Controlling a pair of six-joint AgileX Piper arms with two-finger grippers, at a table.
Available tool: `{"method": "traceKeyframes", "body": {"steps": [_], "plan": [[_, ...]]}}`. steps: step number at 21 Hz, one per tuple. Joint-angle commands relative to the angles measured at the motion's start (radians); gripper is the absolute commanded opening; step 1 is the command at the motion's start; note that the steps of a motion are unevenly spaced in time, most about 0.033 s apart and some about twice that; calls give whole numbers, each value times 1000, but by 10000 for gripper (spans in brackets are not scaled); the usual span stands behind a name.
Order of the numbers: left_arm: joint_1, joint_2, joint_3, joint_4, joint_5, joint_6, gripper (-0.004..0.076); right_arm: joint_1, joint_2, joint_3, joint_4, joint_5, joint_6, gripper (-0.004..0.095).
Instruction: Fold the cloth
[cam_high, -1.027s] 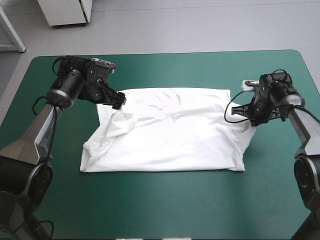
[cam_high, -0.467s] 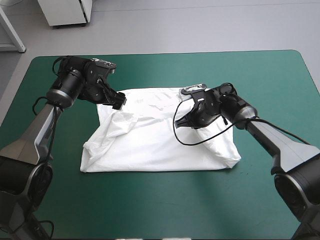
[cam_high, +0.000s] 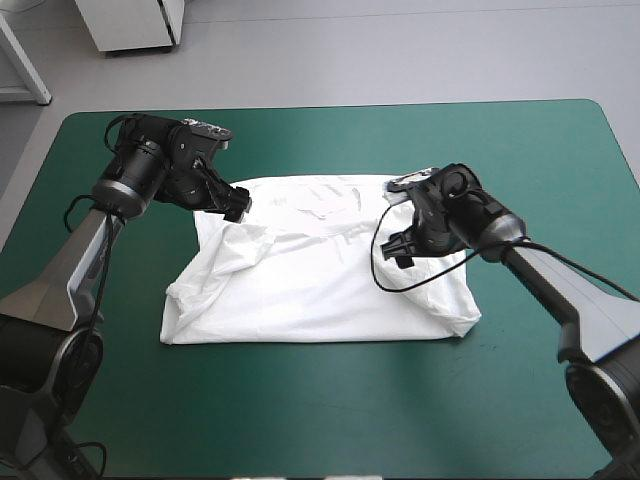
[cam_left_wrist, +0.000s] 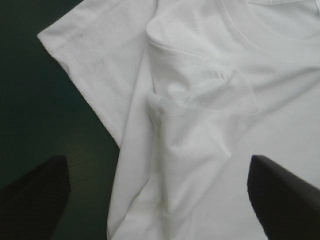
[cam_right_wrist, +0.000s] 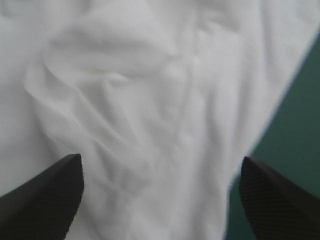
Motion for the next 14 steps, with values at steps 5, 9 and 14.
{"method": "traceKeyframes", "body": {"steps": [5, 9, 14], "plan": [[-3, -202, 219, 92, 49, -43, 724, -3, -261, 148, -13, 134, 38, 736], [-3, -352, 443, 174, 47, -106, 724, -3, -349, 291, 4, 104, 29, 723], [-3, -364, 653, 124, -14, -144, 724, -3, -365, 328, 33, 90, -18, 723]]}}
